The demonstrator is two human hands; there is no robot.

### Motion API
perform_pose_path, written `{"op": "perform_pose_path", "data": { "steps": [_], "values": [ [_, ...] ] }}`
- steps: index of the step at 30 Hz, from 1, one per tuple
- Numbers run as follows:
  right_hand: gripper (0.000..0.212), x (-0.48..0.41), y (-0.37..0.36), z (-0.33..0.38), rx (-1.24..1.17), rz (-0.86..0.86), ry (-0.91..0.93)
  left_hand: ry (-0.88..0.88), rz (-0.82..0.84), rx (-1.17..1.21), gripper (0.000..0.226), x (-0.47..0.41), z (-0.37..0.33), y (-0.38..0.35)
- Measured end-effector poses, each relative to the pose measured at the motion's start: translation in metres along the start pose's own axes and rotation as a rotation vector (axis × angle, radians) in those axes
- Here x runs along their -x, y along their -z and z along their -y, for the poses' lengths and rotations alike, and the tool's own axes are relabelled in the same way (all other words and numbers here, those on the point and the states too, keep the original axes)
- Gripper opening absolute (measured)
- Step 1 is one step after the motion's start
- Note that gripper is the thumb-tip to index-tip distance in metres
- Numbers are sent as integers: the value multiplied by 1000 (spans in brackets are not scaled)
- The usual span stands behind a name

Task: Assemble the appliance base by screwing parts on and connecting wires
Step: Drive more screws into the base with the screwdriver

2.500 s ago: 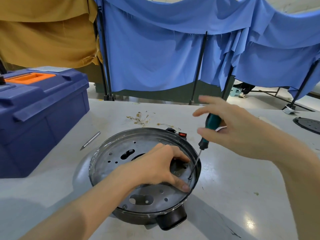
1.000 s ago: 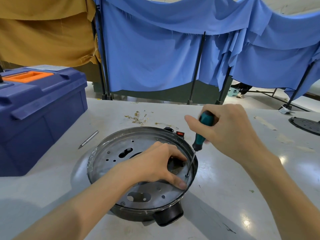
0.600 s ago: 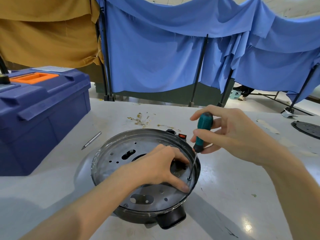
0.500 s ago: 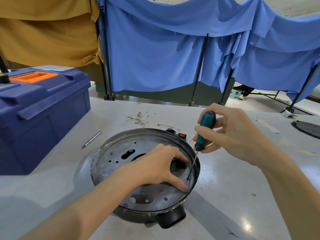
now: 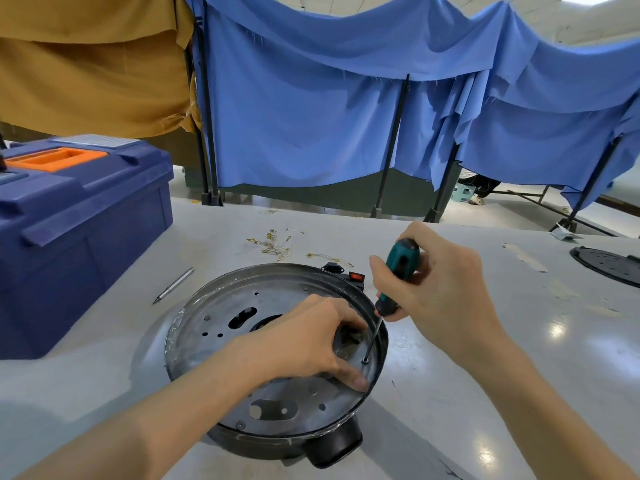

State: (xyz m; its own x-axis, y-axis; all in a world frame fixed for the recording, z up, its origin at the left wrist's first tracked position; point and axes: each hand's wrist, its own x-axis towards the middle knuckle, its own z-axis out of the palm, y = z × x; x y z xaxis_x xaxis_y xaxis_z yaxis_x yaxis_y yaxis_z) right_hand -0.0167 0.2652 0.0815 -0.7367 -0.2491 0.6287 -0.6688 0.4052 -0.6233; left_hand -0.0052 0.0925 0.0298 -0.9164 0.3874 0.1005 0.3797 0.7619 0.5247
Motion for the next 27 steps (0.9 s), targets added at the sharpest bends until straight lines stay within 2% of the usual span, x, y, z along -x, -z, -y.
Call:
{"op": "perform_pose_path", "data": {
  "steps": [3, 7, 9, 11, 13, 18, 21, 24, 26, 27],
  "values": [
    [32, -2, -3, 0, 63, -58, 14, 27, 7, 37, 70, 0, -1, 0],
    [32, 0, -9, -1, 108, -133, 55, 75, -83, 292, 53, 0, -8, 6],
    [33, 1, -14, -2, 151, -190, 85, 30, -174, 451, 48, -1, -17, 13],
    [35, 2, -18, -2, 145, -243, 95, -42, -199, 579, 43, -3, -26, 17],
    [35, 2, -18, -4, 136, -261, 71, -72, -201, 606, 38, -8, -34, 15],
    [56, -6, -10, -12, 190, -127, -32, -45, -158, 718, 15, -14, -33, 4],
    [58, -14, -2, -10, 270, -72, -8, -48, -82, 781, 19, -10, -28, 4],
    [47, -25, 16, -10, -26, 133, -24, -71, 2, 826, 24, -7, -23, 7],
    [39, -28, 22, -10, -211, 277, 24, -85, 53, 838, 24, -8, -21, 9],
    [33, -27, 22, -9, -247, 297, 55, -91, 70, 847, 24, -8, -20, 10]
  ]
}}
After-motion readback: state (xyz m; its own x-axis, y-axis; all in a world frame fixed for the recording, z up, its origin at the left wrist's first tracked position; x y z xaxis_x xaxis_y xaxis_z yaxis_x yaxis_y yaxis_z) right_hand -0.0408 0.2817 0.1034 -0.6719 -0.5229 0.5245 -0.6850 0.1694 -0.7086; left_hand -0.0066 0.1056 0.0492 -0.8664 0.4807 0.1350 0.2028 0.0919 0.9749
